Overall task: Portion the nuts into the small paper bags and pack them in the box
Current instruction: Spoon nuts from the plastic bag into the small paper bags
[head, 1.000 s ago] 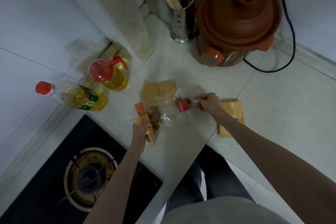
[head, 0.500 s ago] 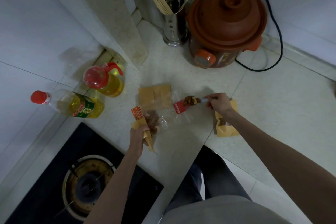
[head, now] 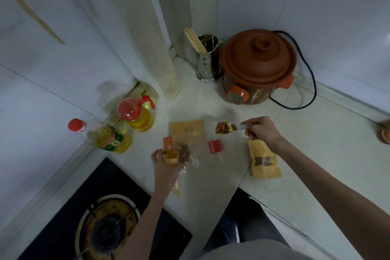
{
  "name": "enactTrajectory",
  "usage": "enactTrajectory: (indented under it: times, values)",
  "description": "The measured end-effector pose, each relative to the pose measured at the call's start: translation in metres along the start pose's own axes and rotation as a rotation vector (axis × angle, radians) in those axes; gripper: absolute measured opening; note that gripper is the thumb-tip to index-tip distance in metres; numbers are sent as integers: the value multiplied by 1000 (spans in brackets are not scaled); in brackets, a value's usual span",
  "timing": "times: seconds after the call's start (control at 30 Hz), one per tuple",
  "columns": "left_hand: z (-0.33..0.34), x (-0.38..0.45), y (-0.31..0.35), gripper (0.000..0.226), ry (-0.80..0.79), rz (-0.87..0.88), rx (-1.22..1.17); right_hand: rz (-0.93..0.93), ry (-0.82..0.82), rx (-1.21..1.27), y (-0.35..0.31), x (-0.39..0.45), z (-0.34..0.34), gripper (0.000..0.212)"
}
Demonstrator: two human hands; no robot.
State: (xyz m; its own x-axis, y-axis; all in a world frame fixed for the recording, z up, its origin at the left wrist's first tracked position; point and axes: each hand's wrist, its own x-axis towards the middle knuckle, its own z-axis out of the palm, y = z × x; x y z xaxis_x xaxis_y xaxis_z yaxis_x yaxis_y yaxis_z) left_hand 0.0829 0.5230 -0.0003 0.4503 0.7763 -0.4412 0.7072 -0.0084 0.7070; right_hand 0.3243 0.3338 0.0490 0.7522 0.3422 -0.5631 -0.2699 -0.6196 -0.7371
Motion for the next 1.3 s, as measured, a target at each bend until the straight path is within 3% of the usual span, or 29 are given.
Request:
enactTrajectory:
  times: [0.1, 0.23, 0.37, 0.7, 1.07, 1.3]
  values:
    - [-5, -13, 25, 56, -9, 201, -22, -57, -71, -17, -30, -21, -7, 27]
    - [-17, -25, 64, 34, -75, 315, -68, -152, -176, -3, -76, -53, -19, 24]
    - [-26, -32, 107, 32, -106, 422, -121, -264, -209, -45, -116, -80, -37, 30]
    - [-46, -62, 181, 43, 11, 616, -2, -419, -177, -57, -176, -137, -72, 25]
    - [-66, -90, 205, 50, 199, 744, 42, -559, -141, -223, -210, -180, -72, 23]
    - [-66, -103, 206, 55, 234, 793, 36, -618, -100, -307, -217, -191, -71, 23]
